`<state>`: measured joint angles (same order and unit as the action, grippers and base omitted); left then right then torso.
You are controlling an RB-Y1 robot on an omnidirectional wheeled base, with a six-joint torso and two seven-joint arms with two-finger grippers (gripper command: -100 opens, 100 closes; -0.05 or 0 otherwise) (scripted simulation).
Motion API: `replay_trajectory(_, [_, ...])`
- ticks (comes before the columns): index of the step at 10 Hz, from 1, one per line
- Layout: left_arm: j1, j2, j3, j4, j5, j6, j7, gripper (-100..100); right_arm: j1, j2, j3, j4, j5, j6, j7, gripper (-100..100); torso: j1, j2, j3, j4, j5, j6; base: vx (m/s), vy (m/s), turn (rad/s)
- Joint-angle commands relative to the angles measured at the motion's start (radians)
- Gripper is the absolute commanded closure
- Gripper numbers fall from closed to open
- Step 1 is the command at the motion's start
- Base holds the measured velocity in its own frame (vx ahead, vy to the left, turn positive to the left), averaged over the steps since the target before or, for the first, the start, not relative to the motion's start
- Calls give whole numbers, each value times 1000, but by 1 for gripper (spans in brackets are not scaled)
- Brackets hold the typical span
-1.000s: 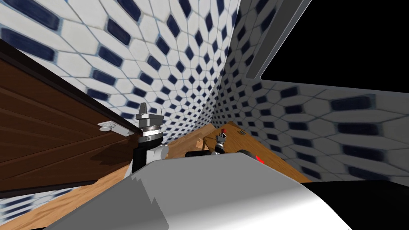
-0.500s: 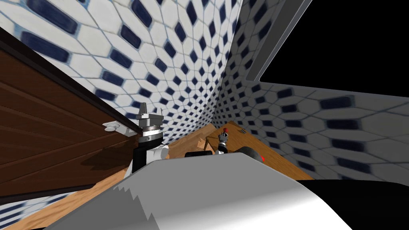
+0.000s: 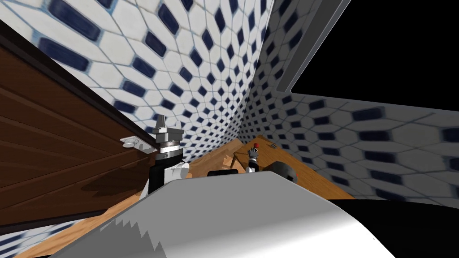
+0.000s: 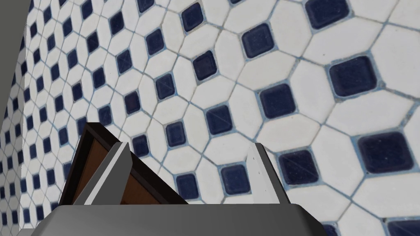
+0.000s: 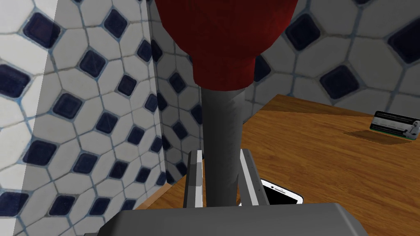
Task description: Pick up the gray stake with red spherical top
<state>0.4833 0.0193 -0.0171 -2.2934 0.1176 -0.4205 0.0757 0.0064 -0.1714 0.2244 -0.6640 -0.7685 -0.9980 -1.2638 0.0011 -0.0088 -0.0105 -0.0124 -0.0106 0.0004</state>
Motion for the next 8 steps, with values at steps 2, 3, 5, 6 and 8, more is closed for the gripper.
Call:
replay_trajectory(2, [0,0,0,0,0,0,0,0,-34,-47,-20,51,21,19,-70,100,-1,0,0,0,0,0,-29,107,-42])
replay_trajectory(3, [0,0,0,0,0,0,0,0,-34,-47,-20,54,21,19,-85,100,-1,1,0,0,0,0,-32,83,-33])
replay_trajectory(5, [0,0,0,0,0,0,0,0,-89,-108,-47,137,49,40,-166,100,-1,0,0,0,0,0,-33,150,-66])
replay_trajectory(6, [0,0,0,0,0,0,0,0,-89,-108,-47,137,49,40,-185,100,4,1,0,0,1,0,-31,137,-48])
replay_trajectory(8, [0,0,0,0,0,0,0,0,-93,-103,-45,145,47,36,-178,0,-2,-1,0,0,0,-1,-4,25,0])
